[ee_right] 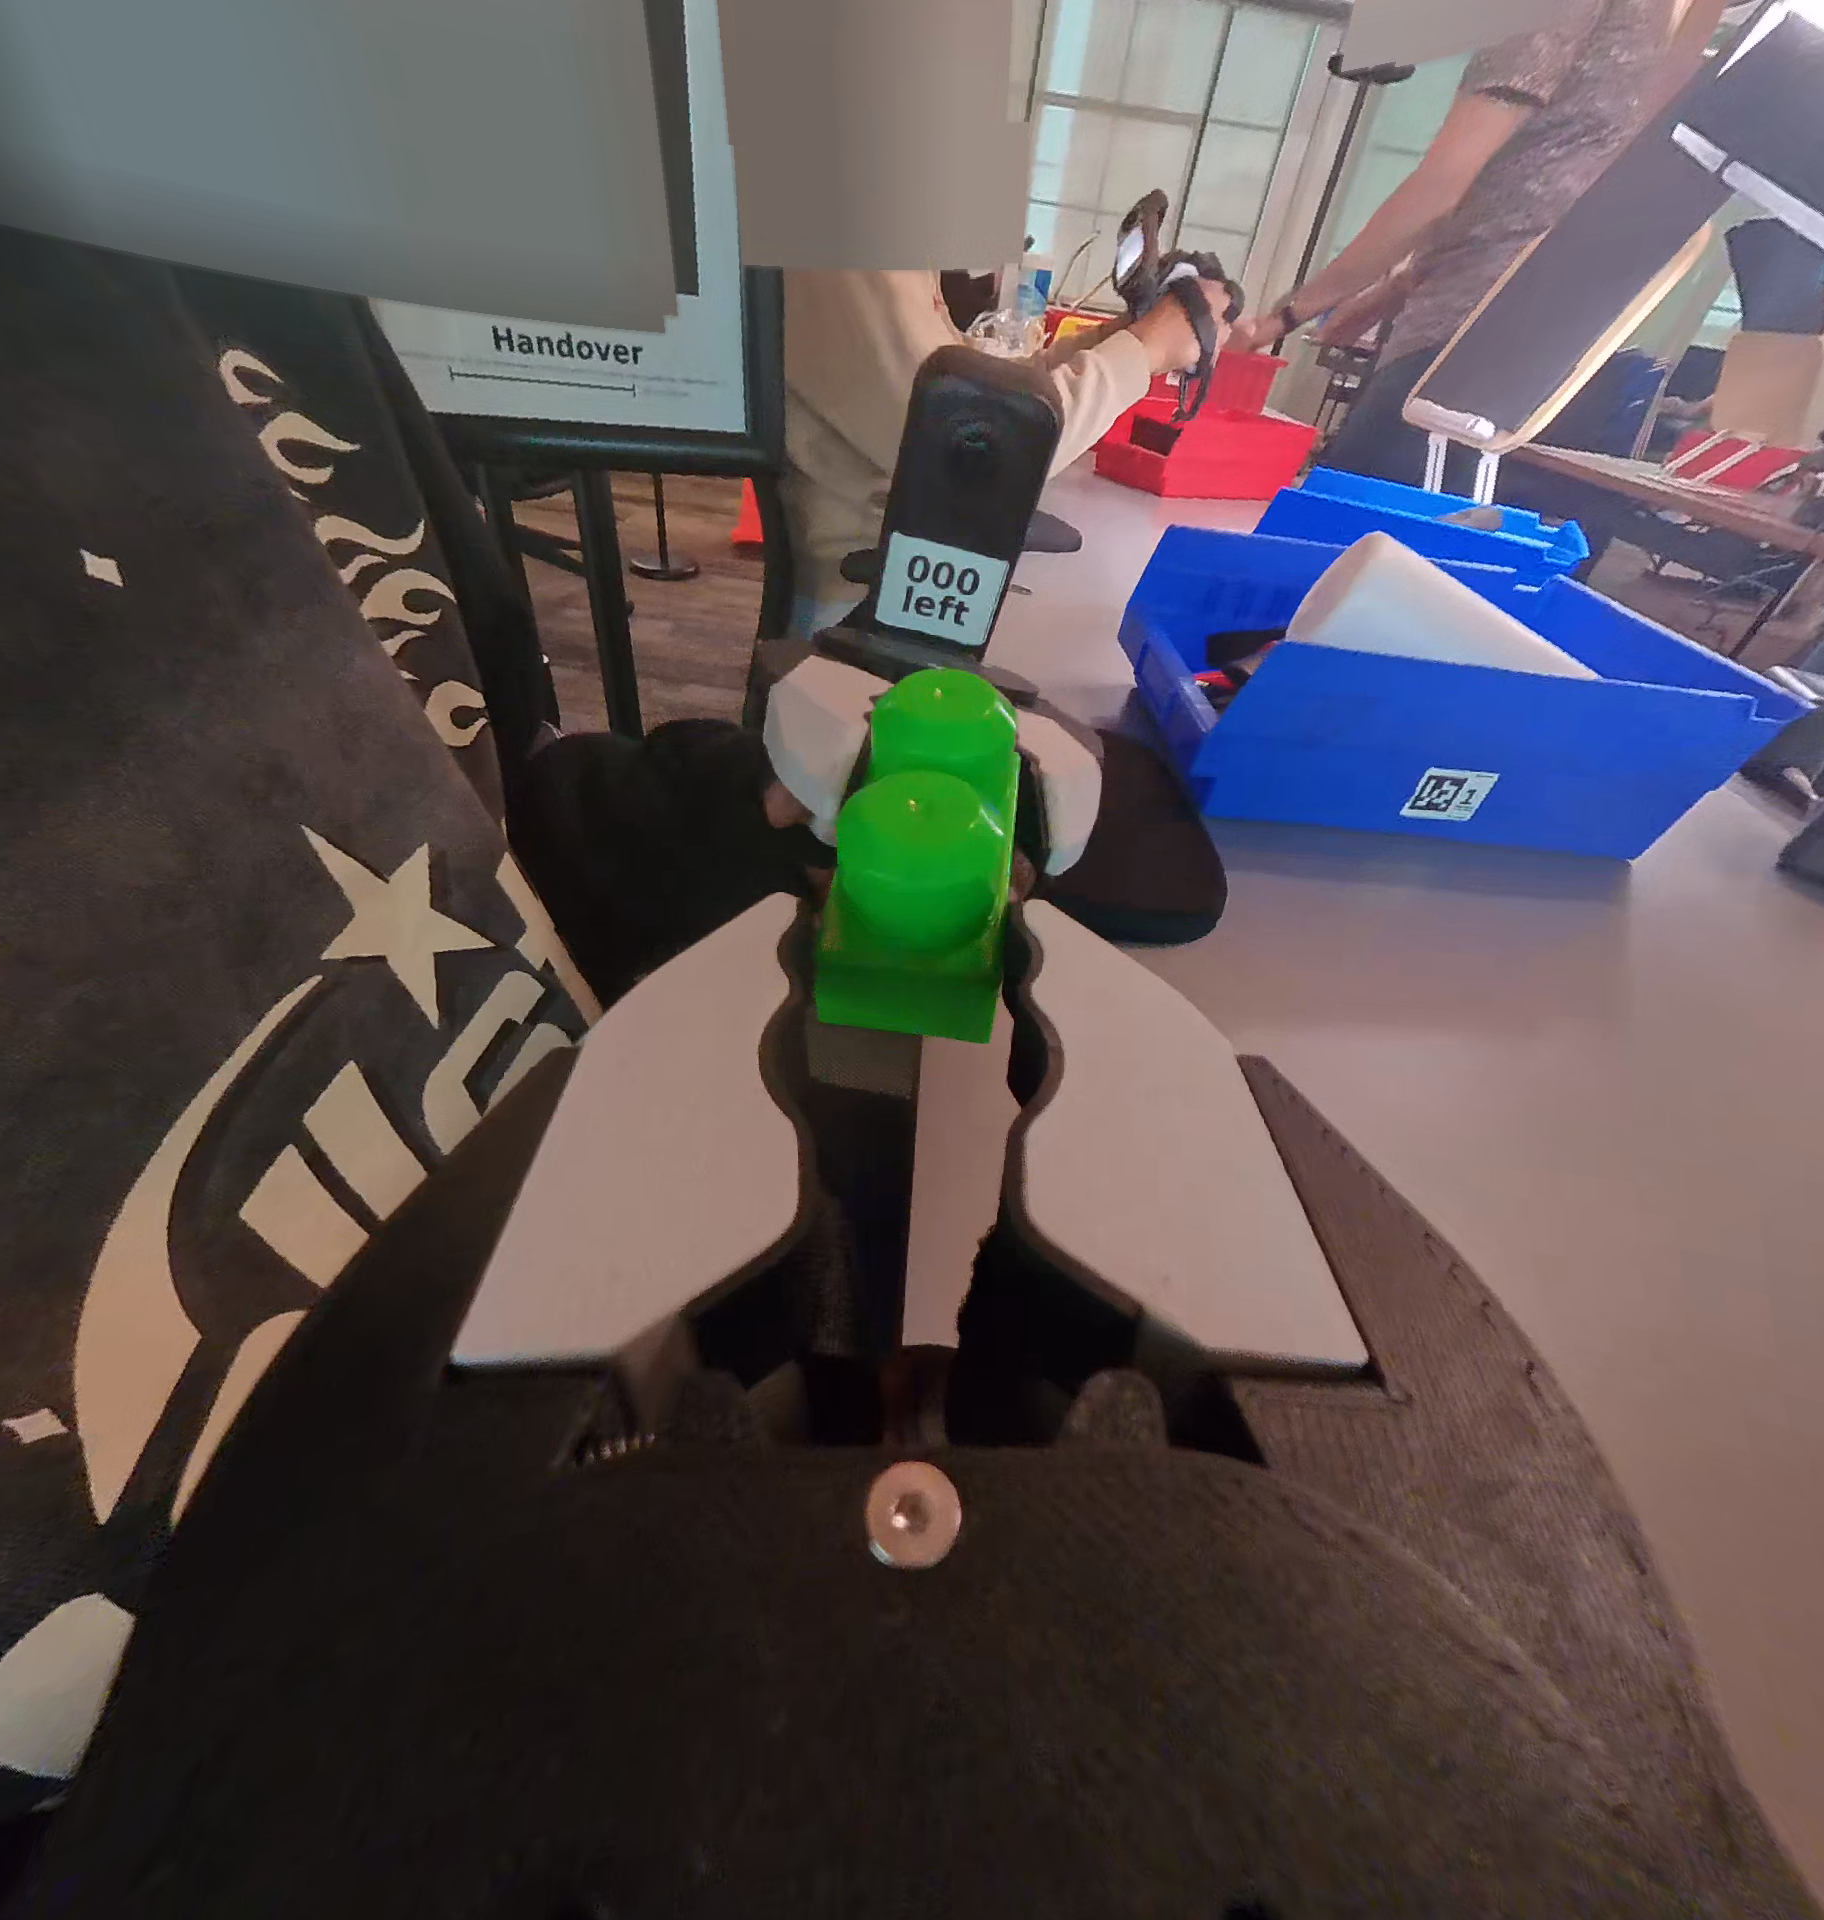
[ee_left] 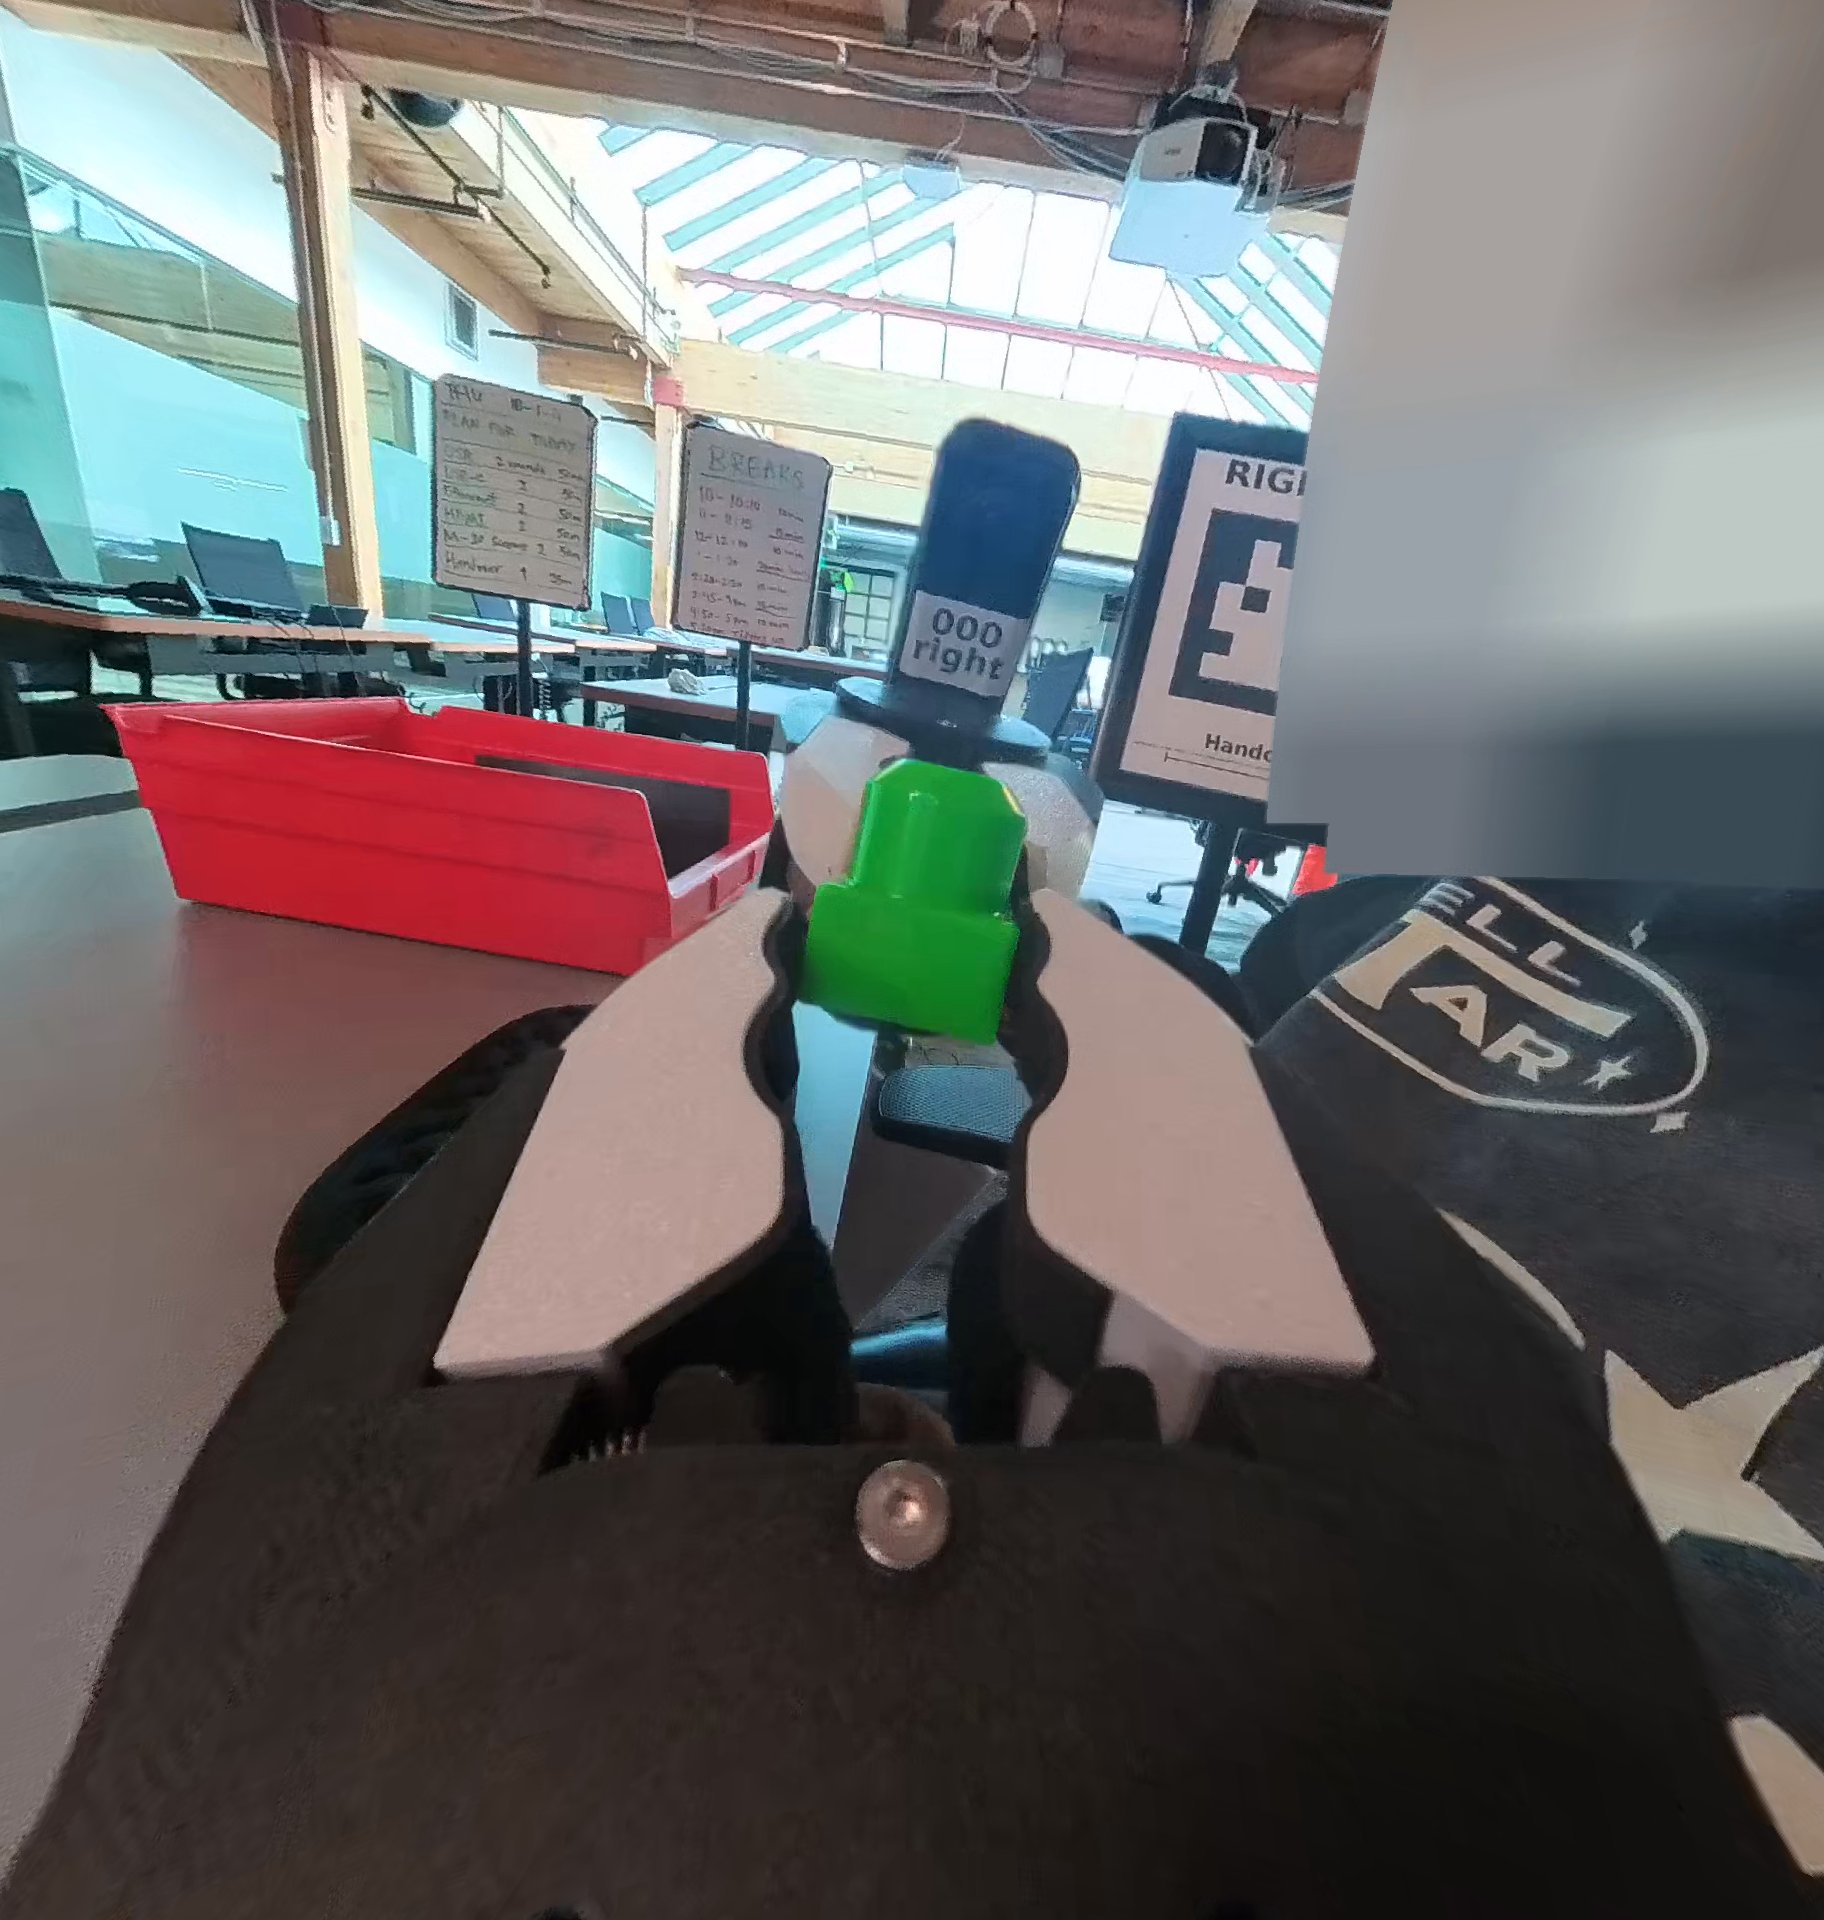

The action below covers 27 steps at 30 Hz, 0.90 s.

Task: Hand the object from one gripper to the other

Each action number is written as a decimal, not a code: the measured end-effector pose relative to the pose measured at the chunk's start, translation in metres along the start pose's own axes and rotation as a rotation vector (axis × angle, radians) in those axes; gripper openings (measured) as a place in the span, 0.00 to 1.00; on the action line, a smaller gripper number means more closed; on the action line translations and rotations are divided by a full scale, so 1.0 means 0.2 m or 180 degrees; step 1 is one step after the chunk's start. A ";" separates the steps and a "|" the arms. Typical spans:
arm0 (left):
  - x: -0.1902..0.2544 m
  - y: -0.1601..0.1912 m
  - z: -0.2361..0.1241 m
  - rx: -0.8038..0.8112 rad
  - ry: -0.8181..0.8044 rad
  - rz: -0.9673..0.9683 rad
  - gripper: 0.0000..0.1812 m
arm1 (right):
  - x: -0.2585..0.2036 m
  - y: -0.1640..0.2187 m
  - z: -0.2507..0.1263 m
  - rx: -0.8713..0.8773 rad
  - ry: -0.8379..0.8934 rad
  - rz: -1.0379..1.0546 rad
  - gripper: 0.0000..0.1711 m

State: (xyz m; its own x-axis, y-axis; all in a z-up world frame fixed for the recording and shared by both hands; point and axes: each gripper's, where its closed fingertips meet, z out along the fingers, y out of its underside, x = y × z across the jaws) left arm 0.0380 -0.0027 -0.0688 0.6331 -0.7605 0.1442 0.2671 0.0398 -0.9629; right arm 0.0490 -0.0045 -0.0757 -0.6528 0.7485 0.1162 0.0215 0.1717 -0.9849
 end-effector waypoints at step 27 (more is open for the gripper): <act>0.04 -0.05 0.01 -0.0028 -0.0373 0.1216 0.33 | 0.05 -0.10 -0.01 0.0416 0.0484 -0.0608 0.24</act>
State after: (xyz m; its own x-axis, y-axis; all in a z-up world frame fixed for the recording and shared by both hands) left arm 0.0411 -0.0085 -0.0573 0.7644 -0.6129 -0.2002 -0.0097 0.2995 -0.9540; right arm 0.0447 0.0011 -0.0551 -0.5144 0.7997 0.3095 -0.1953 0.2422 -0.9504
